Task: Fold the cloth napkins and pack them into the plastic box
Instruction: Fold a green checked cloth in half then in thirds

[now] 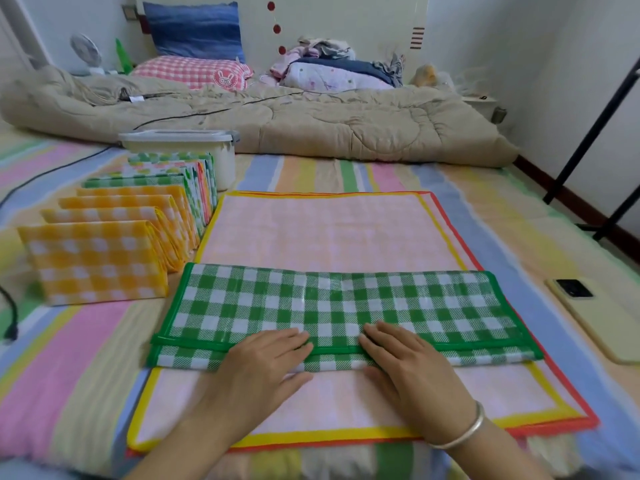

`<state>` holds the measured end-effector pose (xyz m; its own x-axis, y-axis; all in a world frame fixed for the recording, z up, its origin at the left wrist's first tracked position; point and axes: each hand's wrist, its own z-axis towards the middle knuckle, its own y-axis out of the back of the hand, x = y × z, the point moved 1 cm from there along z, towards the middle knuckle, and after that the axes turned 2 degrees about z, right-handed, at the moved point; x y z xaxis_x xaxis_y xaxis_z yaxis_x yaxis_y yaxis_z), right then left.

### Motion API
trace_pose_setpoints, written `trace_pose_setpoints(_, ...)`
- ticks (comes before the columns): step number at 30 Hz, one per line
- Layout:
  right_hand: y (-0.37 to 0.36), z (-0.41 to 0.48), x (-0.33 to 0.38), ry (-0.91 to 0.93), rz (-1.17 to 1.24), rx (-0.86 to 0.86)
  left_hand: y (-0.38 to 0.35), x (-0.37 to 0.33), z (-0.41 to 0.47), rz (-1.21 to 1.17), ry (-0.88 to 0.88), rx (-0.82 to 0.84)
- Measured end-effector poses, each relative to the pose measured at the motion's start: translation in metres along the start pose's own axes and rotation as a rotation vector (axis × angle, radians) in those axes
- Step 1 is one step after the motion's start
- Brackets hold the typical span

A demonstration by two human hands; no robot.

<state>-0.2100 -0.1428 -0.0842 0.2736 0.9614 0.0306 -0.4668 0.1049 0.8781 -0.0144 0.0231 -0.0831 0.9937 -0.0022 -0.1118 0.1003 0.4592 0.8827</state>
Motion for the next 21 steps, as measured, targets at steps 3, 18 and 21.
trace_pose_setpoints(3,0.005,-0.001,0.006,0.019,-0.002,-0.019,0.000,-0.001,0.000,-0.001,-0.023,-0.052)
trace_pose_setpoints(18,0.033,0.043,0.000,-0.188,0.232,0.020,-0.001,-0.007,0.000,-0.069,0.032,-0.090)
trace_pose_setpoints(21,0.031,0.083,-0.016,-0.230,0.206,0.100,0.001,-0.008,0.000,-0.062,0.033,-0.087)
